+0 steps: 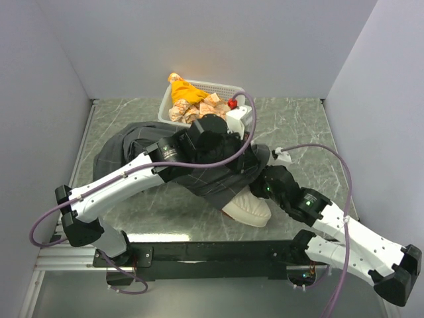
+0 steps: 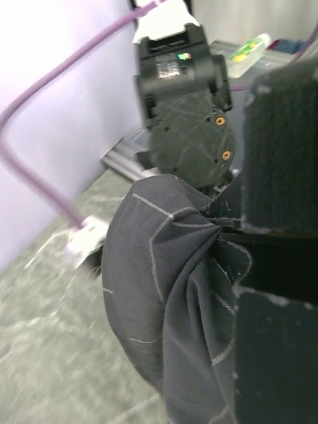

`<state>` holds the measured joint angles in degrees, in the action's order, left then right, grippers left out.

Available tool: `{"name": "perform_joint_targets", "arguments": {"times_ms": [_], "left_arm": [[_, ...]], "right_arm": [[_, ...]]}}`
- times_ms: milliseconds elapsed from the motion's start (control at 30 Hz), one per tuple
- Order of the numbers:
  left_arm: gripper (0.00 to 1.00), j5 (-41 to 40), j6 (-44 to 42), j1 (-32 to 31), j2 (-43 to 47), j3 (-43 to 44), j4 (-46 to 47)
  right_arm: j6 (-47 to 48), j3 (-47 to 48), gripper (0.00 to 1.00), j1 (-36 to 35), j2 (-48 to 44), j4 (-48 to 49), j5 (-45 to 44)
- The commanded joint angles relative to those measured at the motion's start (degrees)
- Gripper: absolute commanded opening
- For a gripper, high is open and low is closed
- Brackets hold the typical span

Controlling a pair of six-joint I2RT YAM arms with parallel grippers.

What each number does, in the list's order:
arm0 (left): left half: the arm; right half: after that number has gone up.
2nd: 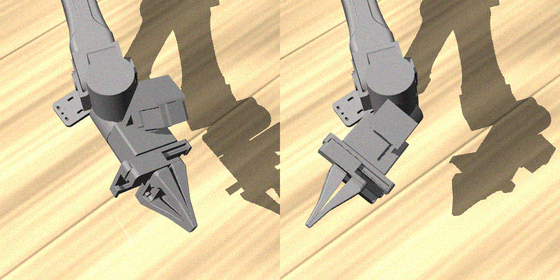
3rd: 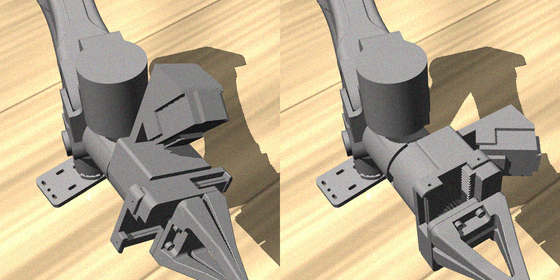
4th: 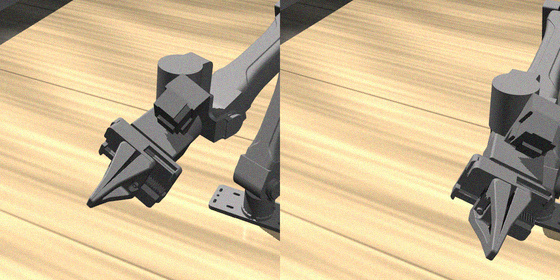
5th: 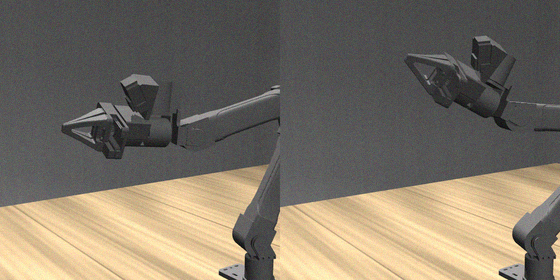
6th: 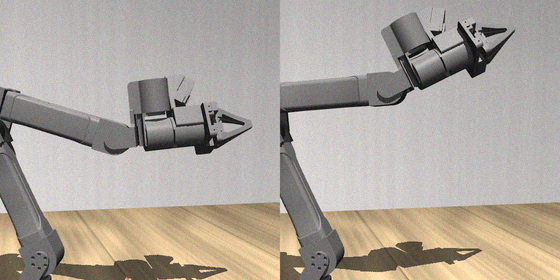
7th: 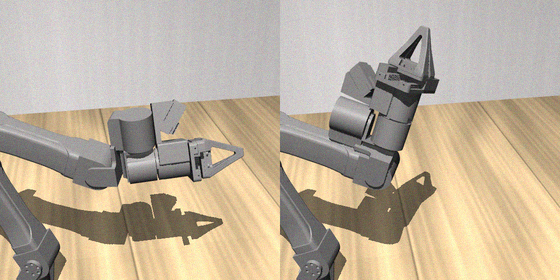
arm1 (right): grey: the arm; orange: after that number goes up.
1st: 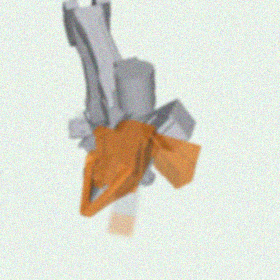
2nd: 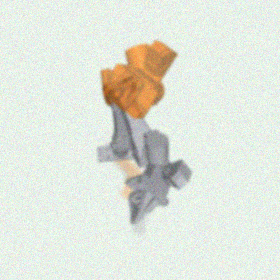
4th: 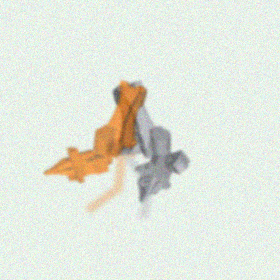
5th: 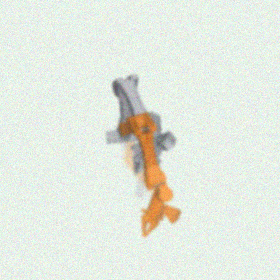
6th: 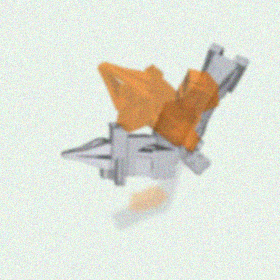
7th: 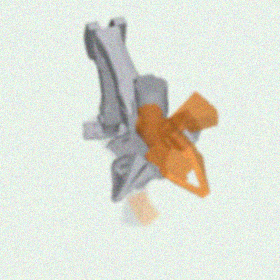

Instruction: Put the pillow into the pillowcase

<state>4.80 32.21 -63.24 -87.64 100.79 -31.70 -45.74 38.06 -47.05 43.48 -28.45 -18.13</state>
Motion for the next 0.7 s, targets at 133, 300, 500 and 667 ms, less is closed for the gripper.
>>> {"name": "perform_joint_targets", "arguments": {"times_ms": [133, 300, 500, 667], "left_arm": [[0.01, 1.75, 3.82, 0.31, 10.0, -14.99, 10.88], [0.01, 1.52, 9.97, 8.03, 19.77, -24.58, 14.2], [0.01, 3.38, 9.72, 12.97, 24.53, -23.37, 10.7], [0.01, 3.55, 9.1, 14.99, 25.41, -19.24, 8.5]], "right_arm": [[4.42, 8.34, 0.55, 3.18, 8.01, 9.82, 2.49], [6.71, 3.87, 0.77, 7.41, 5.83, 12.45, 9.16], [10.75, 2.02, 1.0, 7.41, -0.32, 7.63, 3.55], [15.14, 5.17, 1.0, 8.37, -6.3, 3.05, -0.77]]}}
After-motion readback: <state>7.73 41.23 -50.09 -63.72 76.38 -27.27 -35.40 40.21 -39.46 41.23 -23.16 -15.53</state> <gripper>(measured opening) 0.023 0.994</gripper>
